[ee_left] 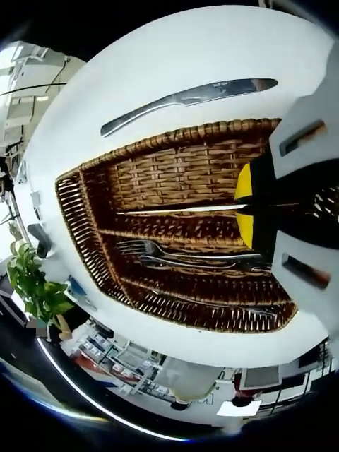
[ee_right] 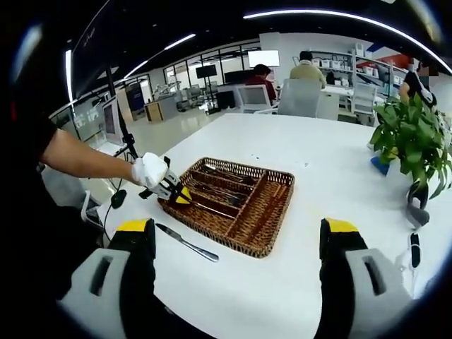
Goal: Arrange the knives, forks, and spoons in their matching storage slots by inserting each utensil handle-first until every utensil is classified and aligned in the correct compartment
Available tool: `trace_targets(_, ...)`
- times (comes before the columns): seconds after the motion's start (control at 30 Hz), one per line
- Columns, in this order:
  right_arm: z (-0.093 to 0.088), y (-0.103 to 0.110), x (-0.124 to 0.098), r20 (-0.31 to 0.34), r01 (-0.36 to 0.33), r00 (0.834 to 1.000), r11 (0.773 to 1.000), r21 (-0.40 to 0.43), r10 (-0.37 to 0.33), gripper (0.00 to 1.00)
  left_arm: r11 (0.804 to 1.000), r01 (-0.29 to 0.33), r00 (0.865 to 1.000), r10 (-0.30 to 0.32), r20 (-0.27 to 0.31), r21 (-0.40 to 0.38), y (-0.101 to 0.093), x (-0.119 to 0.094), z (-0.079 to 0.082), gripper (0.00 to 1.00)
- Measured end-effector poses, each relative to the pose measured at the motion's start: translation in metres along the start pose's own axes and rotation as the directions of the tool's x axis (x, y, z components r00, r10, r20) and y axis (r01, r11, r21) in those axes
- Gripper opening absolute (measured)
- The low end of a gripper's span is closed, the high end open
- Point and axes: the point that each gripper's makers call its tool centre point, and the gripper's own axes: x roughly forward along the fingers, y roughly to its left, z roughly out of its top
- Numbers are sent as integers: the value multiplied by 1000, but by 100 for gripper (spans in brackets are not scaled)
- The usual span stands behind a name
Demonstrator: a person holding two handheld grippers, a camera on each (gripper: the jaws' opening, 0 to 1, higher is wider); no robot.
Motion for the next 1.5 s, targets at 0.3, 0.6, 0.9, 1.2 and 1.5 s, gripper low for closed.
trace_targets(0.3,6,1,5,5,-7,1000,1000,-11,7,100,999,-14,1000,14,3,37,1,0,0,12)
trace_targets(0.6,8,4,10,7,-21,1000,1000,-18,21,100,1000,-22,999,22,35,9,7,-5,7,14)
trace_targets(0.9,12,6,11,9,-24,1000,999,-29,25,100,997,-39,994,45,98,-65,13,-20,17,18)
trace_targets(1.2,26,12,21,16,-53,998,996,-69,54,100,927,-89,946,193,260,-365,45,-64,32,50)
trace_targets(1.5,36,17,28,37,-81,996,992,-99,85,100,817,-139,869,372,327,-560,66,-122,27,86)
